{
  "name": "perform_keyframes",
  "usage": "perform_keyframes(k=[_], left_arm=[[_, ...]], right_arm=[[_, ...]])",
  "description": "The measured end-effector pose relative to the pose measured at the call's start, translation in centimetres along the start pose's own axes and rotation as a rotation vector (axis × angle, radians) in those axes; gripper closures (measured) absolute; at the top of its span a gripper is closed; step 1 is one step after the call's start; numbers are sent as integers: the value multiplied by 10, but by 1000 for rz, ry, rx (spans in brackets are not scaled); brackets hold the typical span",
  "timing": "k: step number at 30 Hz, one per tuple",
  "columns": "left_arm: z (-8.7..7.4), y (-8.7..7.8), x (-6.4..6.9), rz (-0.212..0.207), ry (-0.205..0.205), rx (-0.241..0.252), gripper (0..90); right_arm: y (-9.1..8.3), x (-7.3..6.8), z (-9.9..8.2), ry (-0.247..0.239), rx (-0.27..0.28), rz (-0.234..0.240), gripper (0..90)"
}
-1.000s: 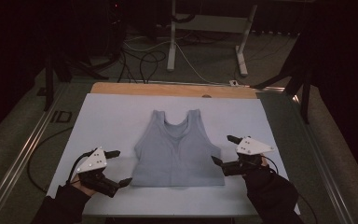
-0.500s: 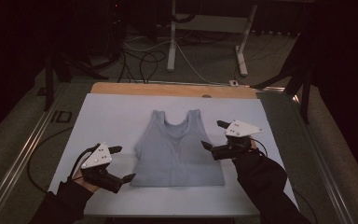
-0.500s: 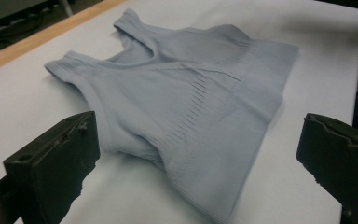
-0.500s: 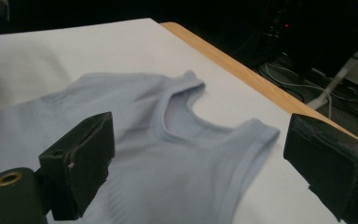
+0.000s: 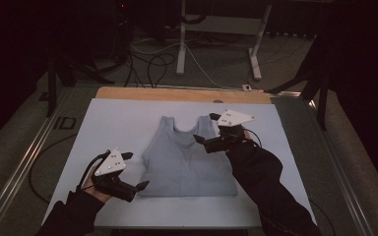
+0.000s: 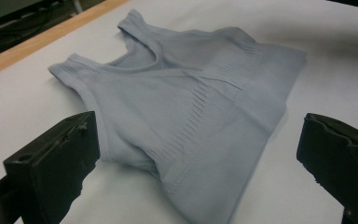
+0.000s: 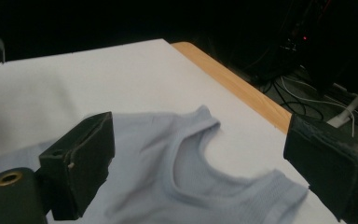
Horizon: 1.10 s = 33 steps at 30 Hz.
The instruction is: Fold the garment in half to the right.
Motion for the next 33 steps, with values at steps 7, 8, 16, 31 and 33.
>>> perform_keyframes(k=[7, 8, 16, 31, 33], left_arm=[[1, 6, 2, 52, -19, -21, 4], [1, 7, 3, 62, -28, -20, 4], [-3, 18, 10, 115, -54, -18, 4], [-31, 42, 12, 175, -97, -88, 4], [-36, 45, 11, 171, -106, -101, 4]], right_arm=[[22, 5, 7, 1, -17, 16, 89], [25, 6, 7, 1, -18, 17, 89], [55, 5, 14, 21, -17, 49, 89], [111, 9, 12, 28, -51, 82, 89], [117, 11, 11, 24, -61, 85, 89]])
Point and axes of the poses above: each handheld gripper's, and its own axes: y roughly forward along the jaws, z roughly out of its top, x roughly to its right, the point moved 9 cm from there along y, roughly forward along the jaws, and after that the axes turned 8 degrees about z, right-handed, at the moved point
